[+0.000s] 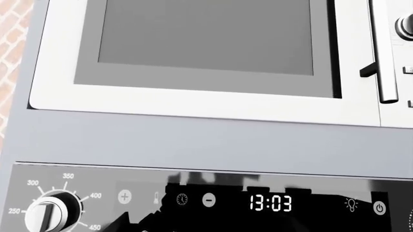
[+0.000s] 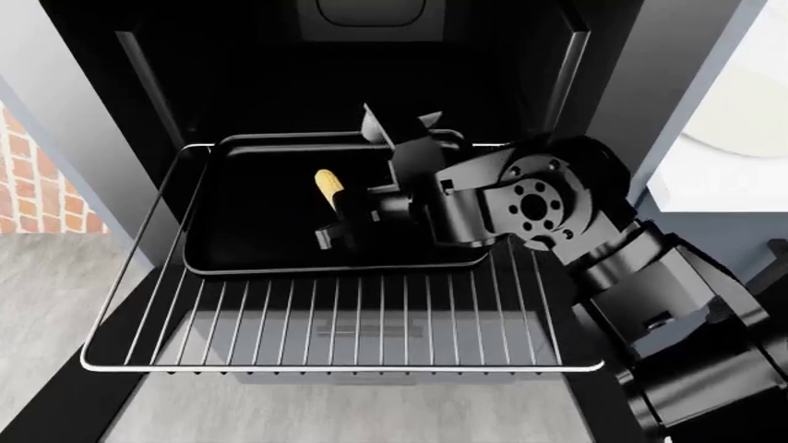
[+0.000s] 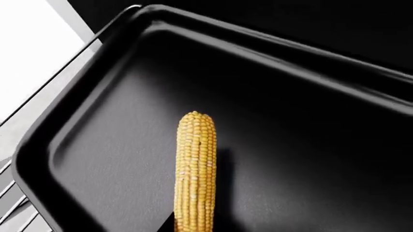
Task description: Pick the corn from the oven and place it on the plate on the counter.
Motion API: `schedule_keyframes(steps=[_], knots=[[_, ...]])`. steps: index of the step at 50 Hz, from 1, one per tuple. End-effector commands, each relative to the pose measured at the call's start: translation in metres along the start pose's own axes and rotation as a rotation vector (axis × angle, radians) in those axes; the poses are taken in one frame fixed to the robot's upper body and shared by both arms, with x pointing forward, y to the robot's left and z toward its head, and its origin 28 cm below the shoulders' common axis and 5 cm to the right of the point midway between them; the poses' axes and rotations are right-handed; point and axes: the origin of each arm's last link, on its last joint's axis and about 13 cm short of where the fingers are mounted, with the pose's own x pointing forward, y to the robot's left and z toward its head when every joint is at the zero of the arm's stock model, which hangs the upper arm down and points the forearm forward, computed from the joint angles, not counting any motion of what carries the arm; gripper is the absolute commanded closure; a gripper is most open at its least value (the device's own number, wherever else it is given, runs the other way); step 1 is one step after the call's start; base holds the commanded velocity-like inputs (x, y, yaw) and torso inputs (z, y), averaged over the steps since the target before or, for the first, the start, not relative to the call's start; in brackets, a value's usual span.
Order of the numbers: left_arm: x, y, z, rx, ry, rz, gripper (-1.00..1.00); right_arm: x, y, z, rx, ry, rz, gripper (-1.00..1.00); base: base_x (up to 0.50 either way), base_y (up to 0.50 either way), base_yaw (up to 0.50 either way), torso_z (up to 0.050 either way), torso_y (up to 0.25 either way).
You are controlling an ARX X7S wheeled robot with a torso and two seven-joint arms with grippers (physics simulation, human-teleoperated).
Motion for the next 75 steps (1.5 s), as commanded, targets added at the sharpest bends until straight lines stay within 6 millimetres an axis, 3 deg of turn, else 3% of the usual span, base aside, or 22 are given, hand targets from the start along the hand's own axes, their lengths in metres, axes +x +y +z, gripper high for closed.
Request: schedule_keyframes(steps=[1, 26, 51, 67, 75], knots=[[0.000, 0.000, 0.001, 0.004, -0.002, 0.001, -1.00, -0.016, 0.001, 0.011, -0.004, -0.059, 0.009, 1.00, 0.00, 0.00, 0.00, 0.000, 0.000], [0.001, -0.001, 0.001, 0.009, -0.006, -0.002, -1.00, -0.073, 0.008, 0.009, -0.051, -0.189, -0.023, 1.00, 0.00, 0.00, 0.00, 0.000, 0.000], [0.002, 0.001, 0.003, 0.000, -0.020, 0.009, -1.00, -0.143, 0.050, 0.001, -0.095, -0.354, -0.029, 1.00, 0.00, 0.00, 0.00, 0.000, 0.000], [0.001, 0.001, 0.004, -0.015, -0.020, 0.008, -1.00, -0.165, 0.068, -0.005, -0.124, -0.424, -0.040, 1.00, 0.00, 0.00, 0.00, 0.000, 0.016], [0.001, 0.001, 0.003, -0.027, -0.020, 0.002, -1.00, -0.162, 0.066, -0.006, -0.119, -0.430, -0.038, 1.00, 0.00, 0.00, 0.00, 0.000, 0.250]])
